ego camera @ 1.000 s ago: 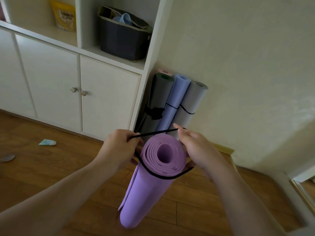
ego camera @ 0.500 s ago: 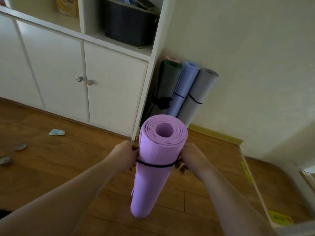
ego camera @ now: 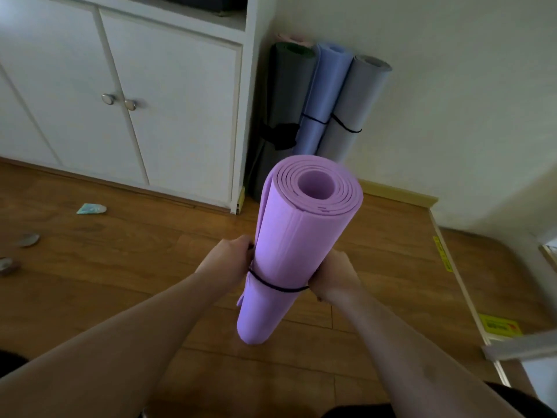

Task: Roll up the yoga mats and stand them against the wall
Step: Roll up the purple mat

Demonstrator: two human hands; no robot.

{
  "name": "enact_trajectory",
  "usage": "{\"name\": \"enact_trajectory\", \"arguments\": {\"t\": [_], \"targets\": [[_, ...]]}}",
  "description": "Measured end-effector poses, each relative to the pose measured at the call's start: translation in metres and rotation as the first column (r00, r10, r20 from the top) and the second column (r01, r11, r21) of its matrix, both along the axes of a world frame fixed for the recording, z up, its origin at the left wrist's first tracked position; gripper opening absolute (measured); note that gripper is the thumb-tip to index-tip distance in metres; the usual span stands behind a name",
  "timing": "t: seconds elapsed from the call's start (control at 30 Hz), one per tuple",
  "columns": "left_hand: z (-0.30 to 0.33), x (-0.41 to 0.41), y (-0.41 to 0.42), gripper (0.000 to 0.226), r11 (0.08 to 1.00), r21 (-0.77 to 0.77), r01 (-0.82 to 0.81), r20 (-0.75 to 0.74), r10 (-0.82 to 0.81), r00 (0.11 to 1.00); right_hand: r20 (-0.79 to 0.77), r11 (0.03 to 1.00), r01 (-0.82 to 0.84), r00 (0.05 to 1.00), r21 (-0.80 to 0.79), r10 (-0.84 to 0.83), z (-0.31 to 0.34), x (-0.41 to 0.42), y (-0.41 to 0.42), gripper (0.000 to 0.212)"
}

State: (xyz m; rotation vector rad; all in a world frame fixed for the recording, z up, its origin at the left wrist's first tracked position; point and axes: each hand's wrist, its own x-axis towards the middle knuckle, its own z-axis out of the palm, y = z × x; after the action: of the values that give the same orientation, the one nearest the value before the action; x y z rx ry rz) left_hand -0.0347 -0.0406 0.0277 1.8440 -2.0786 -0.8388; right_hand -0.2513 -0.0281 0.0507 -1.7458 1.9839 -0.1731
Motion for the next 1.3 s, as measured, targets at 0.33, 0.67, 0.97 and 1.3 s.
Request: {"name": "enact_trajectory", "arguments": {"t": [0.33,0.67,0.97,1.3], "targets": [[-0.003,-0.007,0.002,0.025,0.816,0.499,-0.292,-0.461,0.535,0.708,0.522,0.87,0.449,0.701,0.206,-0.486,-0.033,-0.001,-0.001,0.024],[-0.006,0.0,0.009,0.022,0.762,0.638,-0.112,-0.618,0.593,0.516,0.701,0.788,0.354,0.365,0.503,-0.612,-0.022,-0.011,0.004,0.03],[-0.015,0.004,-0.001,0.024,0.881,0.46,-0.111,-0.517,0.367,0.773,0.74,0.826,0.302,0.37,0.477,-0.562,-0.039,-0.018,-0.003,0.019],[-0.009,-0.001,-0.004,0.032,0.903,0.378,-0.202,-0.321,0.333,0.887,0.493,0.893,0.391,0.746,0.221,-0.448,-0.036,-0.016,-0.011,0.024]]}}
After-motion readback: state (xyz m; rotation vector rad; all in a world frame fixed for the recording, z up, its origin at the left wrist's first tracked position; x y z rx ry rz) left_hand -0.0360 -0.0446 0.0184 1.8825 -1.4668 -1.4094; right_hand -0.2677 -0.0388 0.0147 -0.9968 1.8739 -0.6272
